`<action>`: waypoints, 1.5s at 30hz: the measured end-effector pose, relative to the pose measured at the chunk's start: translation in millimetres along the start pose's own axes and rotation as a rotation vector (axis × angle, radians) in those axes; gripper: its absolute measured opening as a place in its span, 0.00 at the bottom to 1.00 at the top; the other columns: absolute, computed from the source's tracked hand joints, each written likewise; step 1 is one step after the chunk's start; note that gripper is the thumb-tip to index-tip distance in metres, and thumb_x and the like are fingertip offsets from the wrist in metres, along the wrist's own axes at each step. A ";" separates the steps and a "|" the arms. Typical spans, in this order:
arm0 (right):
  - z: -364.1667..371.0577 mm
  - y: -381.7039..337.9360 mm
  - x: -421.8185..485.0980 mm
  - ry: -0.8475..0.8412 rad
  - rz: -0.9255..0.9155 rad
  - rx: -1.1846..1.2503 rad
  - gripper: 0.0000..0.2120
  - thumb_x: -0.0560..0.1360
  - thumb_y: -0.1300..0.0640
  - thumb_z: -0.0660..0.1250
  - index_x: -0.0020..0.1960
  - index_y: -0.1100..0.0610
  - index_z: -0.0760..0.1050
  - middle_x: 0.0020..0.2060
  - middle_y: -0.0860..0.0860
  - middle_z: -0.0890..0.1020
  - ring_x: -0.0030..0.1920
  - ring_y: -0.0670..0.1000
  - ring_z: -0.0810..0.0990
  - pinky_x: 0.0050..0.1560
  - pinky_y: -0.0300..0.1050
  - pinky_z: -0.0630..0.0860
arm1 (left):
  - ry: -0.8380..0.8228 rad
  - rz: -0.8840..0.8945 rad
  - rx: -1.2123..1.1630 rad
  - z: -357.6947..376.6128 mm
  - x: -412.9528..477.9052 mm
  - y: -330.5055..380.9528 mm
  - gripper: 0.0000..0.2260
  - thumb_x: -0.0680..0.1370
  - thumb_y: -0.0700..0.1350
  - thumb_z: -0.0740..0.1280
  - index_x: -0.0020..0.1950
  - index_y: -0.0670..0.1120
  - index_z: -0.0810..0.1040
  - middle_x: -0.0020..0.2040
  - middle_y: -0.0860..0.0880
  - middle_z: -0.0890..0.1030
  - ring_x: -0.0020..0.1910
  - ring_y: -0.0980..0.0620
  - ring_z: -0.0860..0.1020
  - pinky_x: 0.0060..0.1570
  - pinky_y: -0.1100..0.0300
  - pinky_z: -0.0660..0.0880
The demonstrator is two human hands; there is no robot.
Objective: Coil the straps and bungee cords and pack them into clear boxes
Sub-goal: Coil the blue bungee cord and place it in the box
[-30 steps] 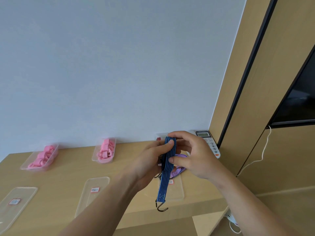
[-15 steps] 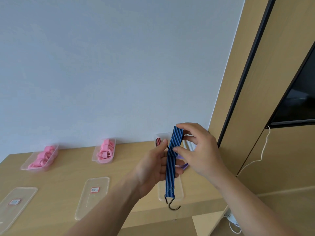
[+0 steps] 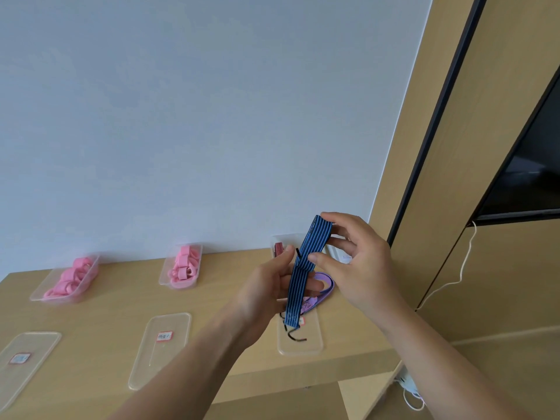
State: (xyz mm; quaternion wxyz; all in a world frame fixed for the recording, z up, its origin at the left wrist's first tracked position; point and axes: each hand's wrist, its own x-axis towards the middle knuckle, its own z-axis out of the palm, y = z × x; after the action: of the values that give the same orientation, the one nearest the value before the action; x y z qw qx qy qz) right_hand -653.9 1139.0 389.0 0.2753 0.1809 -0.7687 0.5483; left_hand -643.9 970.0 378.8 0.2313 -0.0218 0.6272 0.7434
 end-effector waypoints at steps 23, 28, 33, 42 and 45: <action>30.9 18.7 -35.0 -0.002 -0.430 -0.207 0.17 0.67 0.68 0.79 0.45 0.55 0.74 0.52 0.56 0.82 0.55 0.50 0.82 0.46 0.40 0.80 | 0.013 -0.096 -0.311 -13.1 13.7 10.8 0.25 0.78 0.60 0.68 0.62 0.41 0.82 0.45 0.45 0.82 0.40 0.45 0.81 0.47 0.48 0.77; 36.5 22.4 -35.9 -0.007 -0.472 -0.277 0.09 0.69 0.67 0.78 0.37 0.62 0.77 0.49 0.57 0.82 0.61 0.51 0.80 0.54 0.48 0.80 | 0.002 -0.025 -0.297 -22.6 16.4 22.9 0.17 0.79 0.55 0.69 0.55 0.43 0.85 0.52 0.43 0.83 0.40 0.44 0.81 0.36 0.52 0.76; 42.9 20.7 -35.2 0.002 -0.519 -0.287 0.12 0.75 0.64 0.73 0.34 0.64 0.77 0.46 0.56 0.83 0.60 0.52 0.81 0.55 0.48 0.80 | 0.015 0.072 -0.245 -26.9 16.5 33.3 0.17 0.73 0.47 0.74 0.60 0.45 0.82 0.61 0.46 0.85 0.48 0.45 0.82 0.44 0.48 0.79; 44.6 6.4 -34.4 -0.140 0.236 -0.092 0.21 0.68 0.63 0.79 0.52 0.44 0.77 0.50 0.41 0.82 0.49 0.37 0.82 0.43 0.34 0.79 | 0.115 0.130 -0.371 -47.7 21.7 28.1 0.17 0.78 0.35 0.71 0.66 0.41 0.77 0.62 0.42 0.84 0.53 0.39 0.86 0.49 0.44 0.84; 50.1 18.6 -35.7 -0.412 0.570 -0.039 0.13 0.71 0.58 0.77 0.53 0.50 0.80 0.42 0.47 0.84 0.44 0.48 0.83 0.45 0.55 0.83 | 0.097 0.142 -0.415 -53.6 17.5 29.8 0.15 0.78 0.36 0.71 0.65 0.40 0.76 0.62 0.41 0.84 0.51 0.39 0.86 0.47 0.45 0.84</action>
State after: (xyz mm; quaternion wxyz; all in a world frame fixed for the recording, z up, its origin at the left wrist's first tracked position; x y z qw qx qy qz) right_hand -648.0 1097.1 340.6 -0.0463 0.0604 -0.8379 0.5405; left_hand -684.4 921.9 389.2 0.1384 -0.0604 0.4714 0.8689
